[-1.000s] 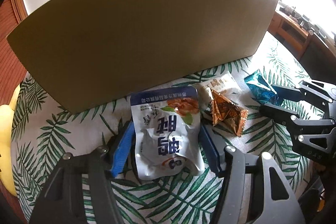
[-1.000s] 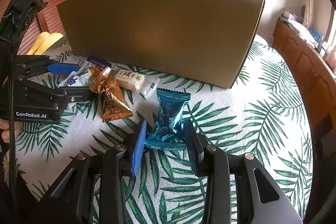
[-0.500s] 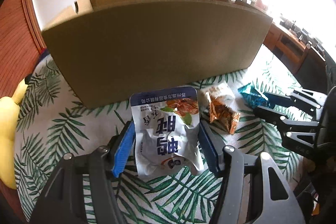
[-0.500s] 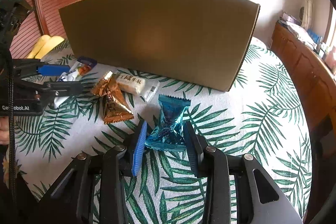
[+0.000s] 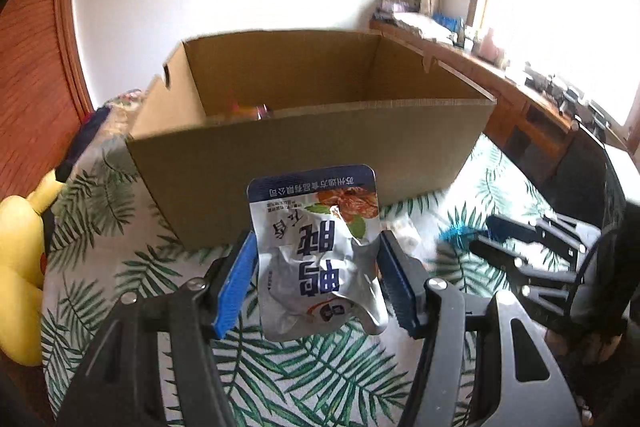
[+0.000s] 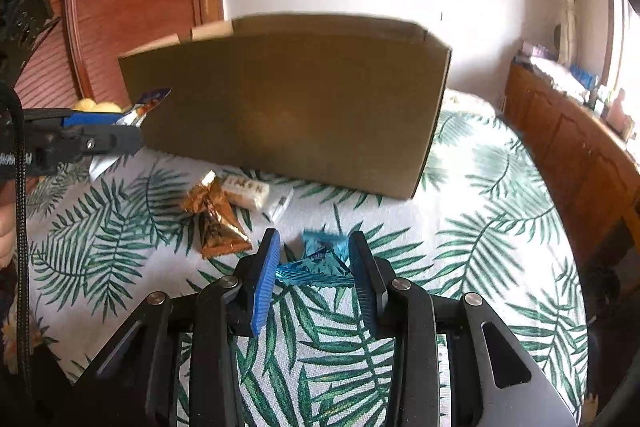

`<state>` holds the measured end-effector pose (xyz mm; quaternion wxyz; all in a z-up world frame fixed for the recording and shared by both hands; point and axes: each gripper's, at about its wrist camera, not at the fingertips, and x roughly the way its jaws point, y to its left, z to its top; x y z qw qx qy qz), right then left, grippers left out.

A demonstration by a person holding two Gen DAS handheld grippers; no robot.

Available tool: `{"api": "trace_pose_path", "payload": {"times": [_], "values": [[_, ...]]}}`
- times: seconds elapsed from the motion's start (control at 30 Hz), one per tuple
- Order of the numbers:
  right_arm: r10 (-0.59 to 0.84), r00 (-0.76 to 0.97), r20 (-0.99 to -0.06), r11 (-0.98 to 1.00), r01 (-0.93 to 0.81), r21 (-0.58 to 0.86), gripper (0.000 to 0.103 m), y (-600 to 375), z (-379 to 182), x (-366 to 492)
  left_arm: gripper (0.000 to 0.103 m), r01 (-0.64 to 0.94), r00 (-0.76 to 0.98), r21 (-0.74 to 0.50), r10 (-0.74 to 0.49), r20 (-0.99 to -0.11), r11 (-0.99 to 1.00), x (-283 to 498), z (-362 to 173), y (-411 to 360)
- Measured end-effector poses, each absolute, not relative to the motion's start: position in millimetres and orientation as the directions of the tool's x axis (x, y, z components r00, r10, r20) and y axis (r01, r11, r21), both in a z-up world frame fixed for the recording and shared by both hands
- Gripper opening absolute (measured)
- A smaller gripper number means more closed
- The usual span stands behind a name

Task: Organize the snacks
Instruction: 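Carry both items over the box and open both tools to drop them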

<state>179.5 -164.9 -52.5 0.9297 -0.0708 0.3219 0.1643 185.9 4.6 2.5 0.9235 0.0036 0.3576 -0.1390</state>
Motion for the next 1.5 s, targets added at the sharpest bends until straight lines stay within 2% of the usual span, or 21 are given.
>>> {"api": "trace_pose_path", "payload": {"times": [0.17,0.57,1.17,1.5], "values": [[0.257,0.770,-0.585,0.940,-0.340,-0.036,0.035,-166,-47,172,0.061,0.259,0.735,-0.102,-0.264,-0.625,0.961,184,17,7],[0.283,0.774,-0.567,0.934,-0.357,-0.020,0.035,-175,-27,172,0.061,0.274,0.753,-0.105,-0.281,-0.595,0.956,192,31,5],[0.274,0.857,-0.436,0.902,-0.386,-0.194,0.035,-154,59,184,0.061,0.283,0.812,-0.078,-0.282,-0.510,0.956,228,75,12],[0.273,0.878,-0.392,0.890,-0.385,-0.243,0.035,-141,83,205,0.061,0.258,0.818,-0.087,-0.265,-0.511,0.962,253,73,17]]}}
